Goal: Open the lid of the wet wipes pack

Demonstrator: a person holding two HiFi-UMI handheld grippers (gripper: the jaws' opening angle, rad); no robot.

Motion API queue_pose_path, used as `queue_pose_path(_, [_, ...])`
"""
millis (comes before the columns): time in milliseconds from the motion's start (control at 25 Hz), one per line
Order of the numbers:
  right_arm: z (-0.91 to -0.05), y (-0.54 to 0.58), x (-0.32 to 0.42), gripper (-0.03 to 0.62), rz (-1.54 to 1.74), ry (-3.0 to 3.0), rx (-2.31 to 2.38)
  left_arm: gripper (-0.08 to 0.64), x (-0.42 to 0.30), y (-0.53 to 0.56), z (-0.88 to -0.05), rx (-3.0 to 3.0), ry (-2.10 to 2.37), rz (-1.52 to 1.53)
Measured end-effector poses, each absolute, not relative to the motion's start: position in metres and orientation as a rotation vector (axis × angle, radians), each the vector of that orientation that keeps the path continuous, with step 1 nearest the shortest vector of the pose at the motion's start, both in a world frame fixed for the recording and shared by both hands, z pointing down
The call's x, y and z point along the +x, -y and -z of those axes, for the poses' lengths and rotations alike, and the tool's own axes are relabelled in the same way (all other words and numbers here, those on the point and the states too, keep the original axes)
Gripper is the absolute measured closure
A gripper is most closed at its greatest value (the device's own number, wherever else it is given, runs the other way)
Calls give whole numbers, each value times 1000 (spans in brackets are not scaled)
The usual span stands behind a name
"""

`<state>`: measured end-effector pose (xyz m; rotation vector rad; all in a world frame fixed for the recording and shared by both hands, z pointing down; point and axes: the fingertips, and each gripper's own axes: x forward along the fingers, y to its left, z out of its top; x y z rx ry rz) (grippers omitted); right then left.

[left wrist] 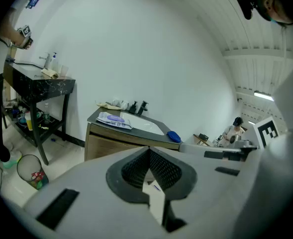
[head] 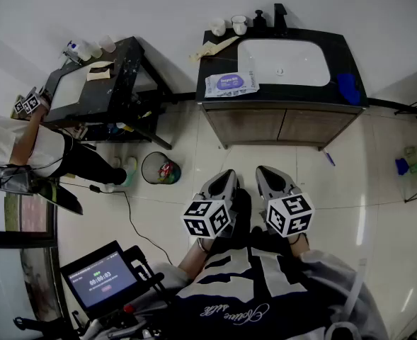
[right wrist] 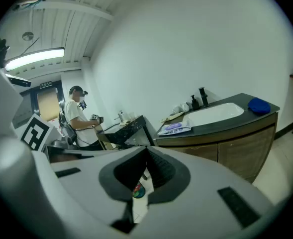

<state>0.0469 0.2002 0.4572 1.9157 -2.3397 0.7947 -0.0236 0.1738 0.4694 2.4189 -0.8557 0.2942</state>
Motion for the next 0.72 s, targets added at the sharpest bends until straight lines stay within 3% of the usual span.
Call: queue_pose_path(720, [-443,3,82,595,-785,2261,2079,561,2,59,-484,2405,771,-335])
